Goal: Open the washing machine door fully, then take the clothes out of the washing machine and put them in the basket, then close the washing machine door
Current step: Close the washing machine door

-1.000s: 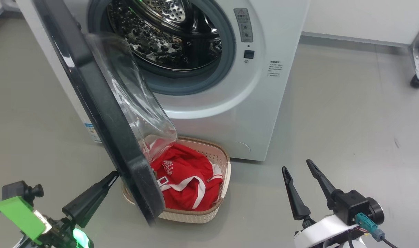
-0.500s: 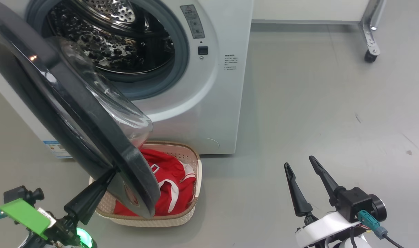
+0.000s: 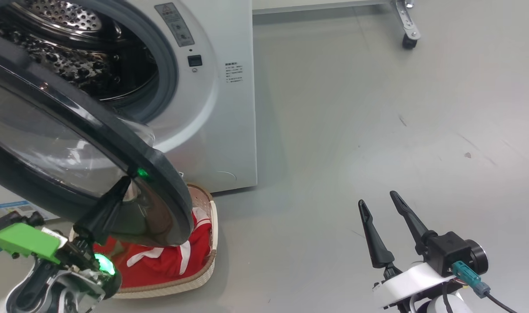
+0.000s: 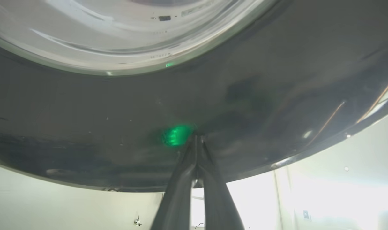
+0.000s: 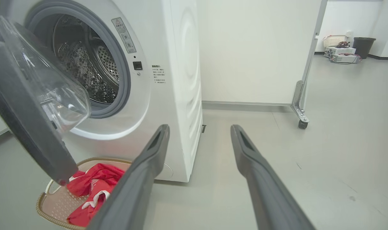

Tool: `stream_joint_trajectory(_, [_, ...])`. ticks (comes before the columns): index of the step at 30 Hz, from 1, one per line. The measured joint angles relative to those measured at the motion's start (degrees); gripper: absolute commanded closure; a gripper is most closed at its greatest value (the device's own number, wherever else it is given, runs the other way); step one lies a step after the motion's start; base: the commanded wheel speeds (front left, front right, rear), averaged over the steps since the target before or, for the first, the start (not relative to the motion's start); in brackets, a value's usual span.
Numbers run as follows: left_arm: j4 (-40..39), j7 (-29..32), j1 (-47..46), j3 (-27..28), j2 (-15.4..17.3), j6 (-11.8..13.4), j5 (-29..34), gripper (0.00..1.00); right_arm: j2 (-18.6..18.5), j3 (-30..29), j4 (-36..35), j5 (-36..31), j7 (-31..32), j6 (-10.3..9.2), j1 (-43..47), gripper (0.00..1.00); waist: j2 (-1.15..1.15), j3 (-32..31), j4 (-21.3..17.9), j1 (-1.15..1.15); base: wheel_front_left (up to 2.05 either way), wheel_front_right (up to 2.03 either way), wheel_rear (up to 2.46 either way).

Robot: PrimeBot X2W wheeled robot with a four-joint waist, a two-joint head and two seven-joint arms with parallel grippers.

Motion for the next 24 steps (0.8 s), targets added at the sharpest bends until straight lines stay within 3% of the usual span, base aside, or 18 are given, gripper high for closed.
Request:
stream_joint_trajectory(15, [8.7, -12.3, -8.3, -2.3, -0.2, -2.1, 0.2, 1.00, 0.2, -0.2, 0.2, 0.2, 0.0, 0.03, -0.3, 0.00, 0.00, 2.0, -7.5, 0.00, 0.00, 0.00, 0.00])
stream_joint_trajectory(24, [12.6, -14.8, -10.6, -6.1, -0.5, -4.6, 1.9, 1.00, 0.2, -1.8, -0.1, 0.6, 0.0, -0.09, -0.3, 0.00, 0.00, 1.8, -7.3, 0.00, 0.00, 0.00, 0.00])
